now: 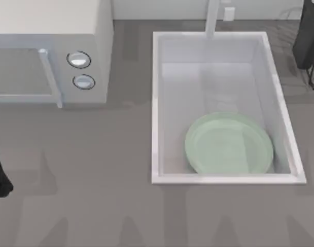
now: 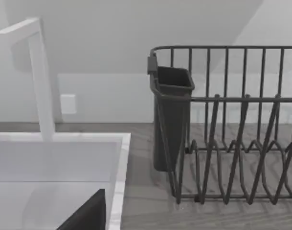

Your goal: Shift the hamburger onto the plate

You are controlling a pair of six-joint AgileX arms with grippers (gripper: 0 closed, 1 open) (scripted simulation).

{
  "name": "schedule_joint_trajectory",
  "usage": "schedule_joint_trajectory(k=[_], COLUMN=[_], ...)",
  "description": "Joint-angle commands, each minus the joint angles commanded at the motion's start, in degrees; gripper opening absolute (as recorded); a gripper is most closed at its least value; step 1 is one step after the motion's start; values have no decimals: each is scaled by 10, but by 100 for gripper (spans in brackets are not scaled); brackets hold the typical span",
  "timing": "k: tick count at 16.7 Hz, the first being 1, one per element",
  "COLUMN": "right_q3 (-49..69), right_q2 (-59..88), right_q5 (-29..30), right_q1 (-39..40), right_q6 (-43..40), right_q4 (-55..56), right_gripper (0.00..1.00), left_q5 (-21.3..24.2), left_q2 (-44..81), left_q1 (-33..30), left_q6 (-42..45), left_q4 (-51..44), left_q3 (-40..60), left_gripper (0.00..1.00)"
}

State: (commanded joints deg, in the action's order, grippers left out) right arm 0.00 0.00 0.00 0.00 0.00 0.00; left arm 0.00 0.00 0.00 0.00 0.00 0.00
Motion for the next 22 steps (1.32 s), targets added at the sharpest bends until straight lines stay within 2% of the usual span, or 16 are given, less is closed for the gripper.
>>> schedule_joint_trajectory(k=[4,8,18,22], right_q3=[17,100,389,487], right_q2=[19,129,679,828], right_q5=[0,0,0,2], right_q1=[-4,-20,-90,-113], right_q6=[-4,-25,-96,-118], right_q4=[-15,-93,-415,-504], right_gripper=[100,100,100,100], left_q5=[0,0,0,0], left_q2=[0,0,0,0], left_q1=[0,0,0,0], left_q6=[0,0,0,0], left_q4=[0,0,0,0], left_q3=[0,0,0,0], left_gripper=[100,100,100,100])
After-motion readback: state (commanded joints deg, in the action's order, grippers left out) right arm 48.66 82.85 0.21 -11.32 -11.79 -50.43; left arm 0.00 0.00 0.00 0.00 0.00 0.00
